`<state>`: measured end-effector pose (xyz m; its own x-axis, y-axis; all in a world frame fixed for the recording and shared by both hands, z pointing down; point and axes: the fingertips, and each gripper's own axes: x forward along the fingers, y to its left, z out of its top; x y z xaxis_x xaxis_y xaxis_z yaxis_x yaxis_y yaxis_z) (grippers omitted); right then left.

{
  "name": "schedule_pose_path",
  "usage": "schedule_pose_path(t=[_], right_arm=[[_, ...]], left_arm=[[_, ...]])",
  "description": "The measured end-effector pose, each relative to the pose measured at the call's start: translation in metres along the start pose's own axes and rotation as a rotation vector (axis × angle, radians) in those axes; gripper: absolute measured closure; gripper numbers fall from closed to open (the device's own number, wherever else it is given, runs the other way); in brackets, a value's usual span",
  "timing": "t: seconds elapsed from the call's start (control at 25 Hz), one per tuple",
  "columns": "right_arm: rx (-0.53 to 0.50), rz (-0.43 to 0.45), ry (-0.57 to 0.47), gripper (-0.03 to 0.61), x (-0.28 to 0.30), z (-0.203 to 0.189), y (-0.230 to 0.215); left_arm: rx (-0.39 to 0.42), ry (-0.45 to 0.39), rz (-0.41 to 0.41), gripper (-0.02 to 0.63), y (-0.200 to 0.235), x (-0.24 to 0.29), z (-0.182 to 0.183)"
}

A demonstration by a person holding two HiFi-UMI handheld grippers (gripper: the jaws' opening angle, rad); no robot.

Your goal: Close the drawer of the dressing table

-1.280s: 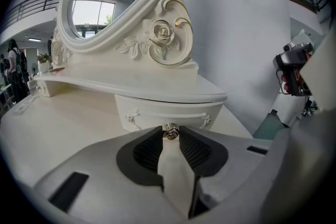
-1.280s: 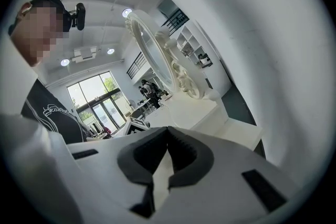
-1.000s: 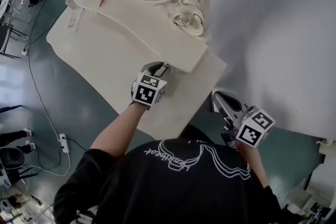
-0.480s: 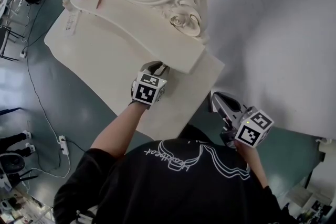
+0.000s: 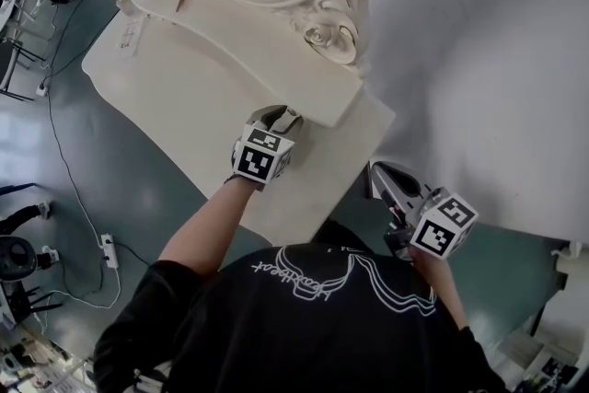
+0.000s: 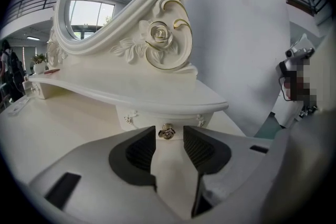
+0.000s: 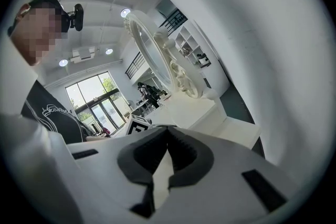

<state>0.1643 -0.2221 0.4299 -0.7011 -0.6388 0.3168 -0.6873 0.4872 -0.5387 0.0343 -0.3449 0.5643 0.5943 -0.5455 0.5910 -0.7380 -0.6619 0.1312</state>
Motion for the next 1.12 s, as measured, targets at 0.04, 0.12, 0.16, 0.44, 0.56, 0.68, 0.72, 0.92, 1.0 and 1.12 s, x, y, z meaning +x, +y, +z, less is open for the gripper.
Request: schedule_pose_path(t=[0.04, 0.12, 0.16, 0.44, 0.56, 0.68, 0.72, 0.92, 1.0, 1.12], right_arm=[[0.000, 0.003, 0.000, 0.574, 0.000, -0.001, 0.002], [-0.001, 0.012, -0.001, 0.574, 0.002, -0.002, 0.006], [-0.002, 0.017, -0.002, 0.574, 0.002, -0.003, 0.009], [-0.042, 0.061, -0.016, 0.574, 0.004, -0.006, 0.036], [-0.070, 0.105, -0.052, 0.574, 0.003, -0.002, 0.057], [-0.105, 0.146, -0.079, 0.574, 0.002, 0.000, 0.081], [-0.121, 0.153, -0.081, 0.574, 0.001, 0.000, 0.087], [-0.178, 0.175, -0.094, 0.574, 0.001, -0.001, 0.112], [-0.198, 0.188, -0.098, 0.574, 0.000, -0.002, 0.123], [-0.228, 0.209, -0.116, 0.574, -0.004, -0.003, 0.140]], left_arm=[[-0.003, -0.010, -0.001, 0.451, 0.000, -0.003, 0.001], [-0.003, -0.037, -0.004, 0.419, -0.001, -0.012, 0.005], [-0.004, -0.053, -0.006, 0.411, -0.002, -0.018, 0.008], [-0.054, -0.176, -0.030, 0.411, -0.019, -0.082, 0.036], [-0.072, -0.215, -0.092, 0.436, -0.036, -0.116, 0.049], [-0.063, -0.258, -0.177, 0.502, -0.062, -0.153, 0.063], [-0.058, -0.276, -0.202, 0.519, -0.070, -0.165, 0.067], [-0.065, -0.390, -0.304, 0.607, -0.103, -0.223, 0.086], [-0.056, -0.415, -0.332, 0.609, -0.113, -0.242, 0.088], [-0.049, -0.424, -0.361, 0.609, -0.125, -0.260, 0.085]])
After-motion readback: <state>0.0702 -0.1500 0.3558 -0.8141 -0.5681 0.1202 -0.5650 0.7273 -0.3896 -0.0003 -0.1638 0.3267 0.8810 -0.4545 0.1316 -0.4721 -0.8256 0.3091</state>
